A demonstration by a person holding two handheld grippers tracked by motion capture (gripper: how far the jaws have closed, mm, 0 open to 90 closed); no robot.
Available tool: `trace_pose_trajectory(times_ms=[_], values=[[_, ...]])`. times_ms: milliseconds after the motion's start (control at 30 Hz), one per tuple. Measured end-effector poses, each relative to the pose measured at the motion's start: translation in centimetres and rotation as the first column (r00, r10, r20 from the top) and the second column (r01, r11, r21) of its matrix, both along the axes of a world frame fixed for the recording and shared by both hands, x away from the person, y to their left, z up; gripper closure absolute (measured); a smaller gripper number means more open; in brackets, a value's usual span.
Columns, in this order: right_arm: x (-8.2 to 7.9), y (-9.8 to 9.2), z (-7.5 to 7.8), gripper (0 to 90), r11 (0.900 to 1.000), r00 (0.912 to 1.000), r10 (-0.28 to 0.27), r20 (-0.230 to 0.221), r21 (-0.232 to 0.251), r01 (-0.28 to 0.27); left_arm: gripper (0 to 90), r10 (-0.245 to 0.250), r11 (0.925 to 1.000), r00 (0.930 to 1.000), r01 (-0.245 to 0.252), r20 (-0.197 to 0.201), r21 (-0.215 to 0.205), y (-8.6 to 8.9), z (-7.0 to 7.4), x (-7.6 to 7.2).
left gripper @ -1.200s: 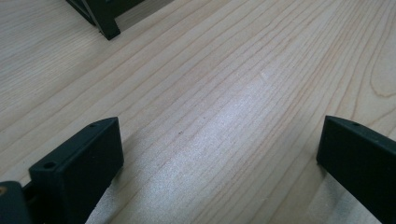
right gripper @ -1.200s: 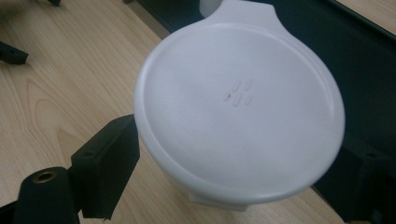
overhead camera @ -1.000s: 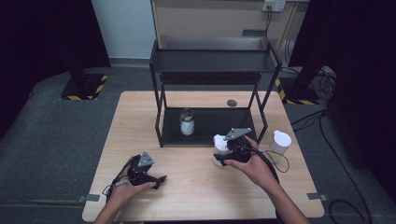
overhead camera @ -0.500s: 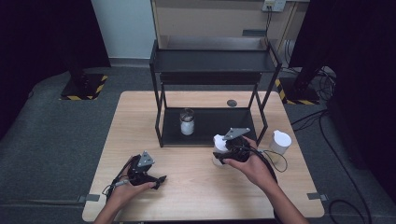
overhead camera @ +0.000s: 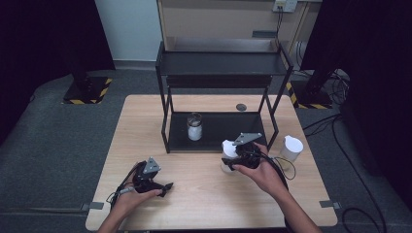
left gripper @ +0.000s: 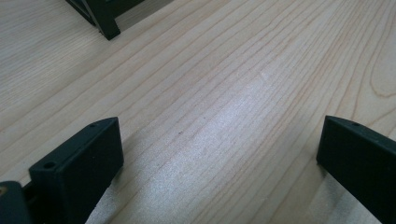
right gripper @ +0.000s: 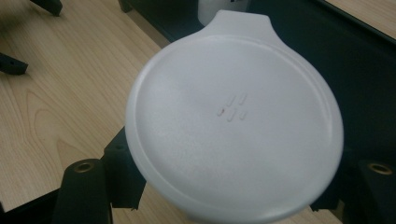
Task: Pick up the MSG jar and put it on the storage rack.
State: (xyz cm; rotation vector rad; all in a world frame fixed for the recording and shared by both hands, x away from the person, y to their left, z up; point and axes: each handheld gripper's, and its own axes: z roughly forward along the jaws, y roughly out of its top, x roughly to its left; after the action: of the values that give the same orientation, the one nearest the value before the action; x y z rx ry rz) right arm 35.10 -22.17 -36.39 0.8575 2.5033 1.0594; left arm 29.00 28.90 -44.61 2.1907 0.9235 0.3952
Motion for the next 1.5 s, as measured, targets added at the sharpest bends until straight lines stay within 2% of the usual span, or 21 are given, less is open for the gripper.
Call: trace_pose_trajectory(times_ms=[433, 933, 1500], values=[[0.2, -0.1, 0.1, 31.0, 1.0, 0.9998, -0.008, -0.016, 0.008, 0.008, 0.0, -0.001, 1.0, 1.0, 0.001, 0.0, 0.0, 0.0, 0.0, 0.0], [-0.4, 0.4, 0.3, 31.1, 1.0, 0.9997, -0.019, -0.013, -0.001, 0.019, 0.0, -0.004, 1.0, 1.0, 0.004, 0.0, 0.001, 0.0, 0.0, 0.1], [-0.1, 1.1, 1.3, 31.1, 0.999, 0.999, -0.035, -0.027, -0.002, 0.035, 0.0, -0.005, 1.0, 1.0, 0.005, 0.0, 0.001, 0.0, 0.0, 0.1]])
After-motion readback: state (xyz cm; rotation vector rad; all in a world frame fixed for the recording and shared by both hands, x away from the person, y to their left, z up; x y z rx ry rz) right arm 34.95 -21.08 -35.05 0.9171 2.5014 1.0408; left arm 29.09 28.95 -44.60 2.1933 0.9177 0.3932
